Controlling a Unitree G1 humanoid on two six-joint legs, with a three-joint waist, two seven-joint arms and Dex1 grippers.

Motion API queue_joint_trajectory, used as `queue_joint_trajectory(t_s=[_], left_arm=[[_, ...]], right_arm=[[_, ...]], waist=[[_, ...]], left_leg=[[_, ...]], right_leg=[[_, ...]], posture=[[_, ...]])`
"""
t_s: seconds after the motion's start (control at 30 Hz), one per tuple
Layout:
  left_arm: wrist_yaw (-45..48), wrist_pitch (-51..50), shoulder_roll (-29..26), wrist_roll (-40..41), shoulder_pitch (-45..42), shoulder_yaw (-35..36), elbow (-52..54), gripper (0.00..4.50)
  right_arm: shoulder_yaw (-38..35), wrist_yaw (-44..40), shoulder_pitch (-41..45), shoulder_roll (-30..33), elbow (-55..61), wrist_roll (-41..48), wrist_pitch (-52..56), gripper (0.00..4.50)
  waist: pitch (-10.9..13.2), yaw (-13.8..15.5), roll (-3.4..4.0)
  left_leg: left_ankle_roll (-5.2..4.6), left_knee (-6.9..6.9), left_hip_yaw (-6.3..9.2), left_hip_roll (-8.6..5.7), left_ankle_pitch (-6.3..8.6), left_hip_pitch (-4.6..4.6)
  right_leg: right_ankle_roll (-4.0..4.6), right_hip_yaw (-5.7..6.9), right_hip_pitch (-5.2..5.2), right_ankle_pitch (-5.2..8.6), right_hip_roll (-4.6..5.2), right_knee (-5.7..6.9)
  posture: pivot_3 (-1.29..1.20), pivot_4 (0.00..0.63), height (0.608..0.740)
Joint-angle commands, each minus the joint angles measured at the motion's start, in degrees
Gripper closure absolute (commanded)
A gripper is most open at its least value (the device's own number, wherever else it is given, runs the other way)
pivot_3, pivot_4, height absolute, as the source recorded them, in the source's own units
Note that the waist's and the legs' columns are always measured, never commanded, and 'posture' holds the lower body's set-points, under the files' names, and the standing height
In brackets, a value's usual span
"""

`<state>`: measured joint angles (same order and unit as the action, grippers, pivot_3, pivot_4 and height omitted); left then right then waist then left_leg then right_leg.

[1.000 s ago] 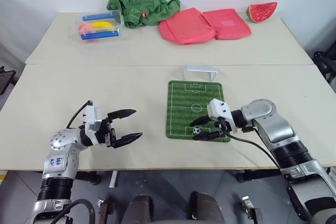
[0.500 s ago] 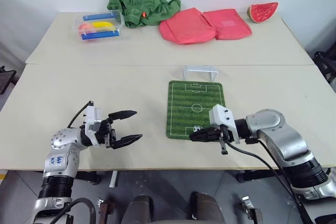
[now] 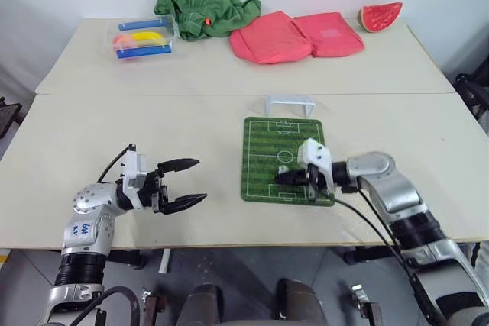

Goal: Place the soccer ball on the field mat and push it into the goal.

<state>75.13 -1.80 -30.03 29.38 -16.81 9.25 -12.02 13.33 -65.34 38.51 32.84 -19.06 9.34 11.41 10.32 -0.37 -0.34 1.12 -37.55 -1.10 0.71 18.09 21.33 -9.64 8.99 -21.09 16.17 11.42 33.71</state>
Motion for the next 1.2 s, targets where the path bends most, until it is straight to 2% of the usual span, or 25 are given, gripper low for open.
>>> queue_joint_trajectory(t_s=[0.03, 0.13, 0.27, 0.53, 0.6, 0.7, 0.83, 1.07, 1.2], left_arm=[[-0.12, 0.87, -0.33, 0.71, -2.36, 0.67, -0.18, 0.00], [-0.27, 1.70, 0.10, 0.13, -3.53, 0.48, -1.54, 0.00], [-0.26, 2.46, 0.33, 0.00, -3.86, 0.30, -2.31, 0.00], [-2.61, 2.57, -0.03, -0.04, -3.59, 1.51, -3.19, 0.00], [-5.36, 2.45, 0.07, 0.44, -4.03, 3.12, -3.85, 0.00], [-9.90, 1.65, -0.10, 1.01, -4.83, 5.97, -5.51, 0.00], [-15.15, 2.21, -1.59, -0.28, -4.74, 9.59, -8.61, 0.00], [-12.78, 2.10, -4.61, 2.05, -1.63, 14.03, -11.52, 0.00], [-10.77, 2.53, -6.44, 1.85, 0.85, 15.23, -12.37, 0.00]], right_arm=[[-6.86, 6.96, 12.29, -0.62, -12.50, -1.04, -9.17, 4.47], [-8.48, 9.14, 17.18, 0.05, -18.81, -1.97, -12.39, 4.47], [-10.11, 10.03, 17.78, 1.72, -20.58, -3.02, -14.64, 4.47], [-14.84, 8.80, 8.71, 4.80, -8.44, 1.30, -8.43, 4.47], [-16.43, 6.32, 4.02, 6.45, -4.44, 3.64, -6.79, 4.47], [-19.09, 1.90, -2.39, 9.20, -1.49, 6.99, -6.06, 3.93], [-22.92, -4.76, -8.34, 12.87, -4.48, 10.44, -8.22, 2.60], [-27.06, -13.58, -13.24, 17.41, -8.88, 13.94, -9.58, 0.19], [-27.40, -15.86, -13.53, 19.32, -14.07, 12.77, -11.95, 0.09]], waist=[[0.11, -0.32, 0.11], [0.15, -0.44, 0.18], [0.10, -0.58, 0.08], [0.12, -1.39, 0.12], [0.12, -1.26, 0.12], [0.12, -1.14, 0.11], [0.13, -1.04, 0.11], [0.12, -1.28, 0.11], [0.13, -1.20, 0.11]], left_leg=[[0.00, -0.02, -0.03, 0.00, 0.00, 0.01], [0.00, -0.16, -0.09, 0.03, 0.00, 0.26], [0.03, 0.11, -0.10, 0.08, 0.02, 0.19], [0.02, 0.24, -0.20, 0.07, 0.03, 0.22], [0.02, 0.22, -0.26, 0.10, 0.03, 0.18], [0.02, 0.16, -0.26, 0.10, 0.03, 0.17], [0.00, 0.09, -0.28, 0.07, 0.04, 0.17], [0.00, 0.10, -0.37, 0.11, 0.04, 0.07], [0.00, 0.08, -0.41, 0.11, 0.04, 0.05]], right_leg=[[0.01, -0.04, -0.04, -0.01, 0.00, 0.03], [0.06, -0.09, -0.33, -0.04, 0.00, 0.17], [0.06, 0.08, -0.32, -0.04, -0.05, 0.07], [0.06, 0.07, -0.41, -0.04, -0.03, -0.02], [0.06, 0.03, -0.41, -0.04, -0.03, -0.01], [0.06, 0.02, -0.39, -0.04, -0.03, 0.03], [0.06, 0.00, -0.36, -0.04, 0.00, 0.03], [0.07, -0.05, -0.35, -0.04, -0.02, 0.07], [0.07, -0.09, -0.35, -0.04, -0.01, 0.07]], posture=[[0.00, 0.150, 0.740], [0.00, 0.150, 0.740], [0.00, 0.150, 0.740], [0.00, 0.150, 0.740], [0.00, 0.150, 0.740], [0.00, 0.150, 0.740], [0.00, 0.150, 0.740], [0.00, 0.150, 0.740], [0.00, 0.150, 0.740]])
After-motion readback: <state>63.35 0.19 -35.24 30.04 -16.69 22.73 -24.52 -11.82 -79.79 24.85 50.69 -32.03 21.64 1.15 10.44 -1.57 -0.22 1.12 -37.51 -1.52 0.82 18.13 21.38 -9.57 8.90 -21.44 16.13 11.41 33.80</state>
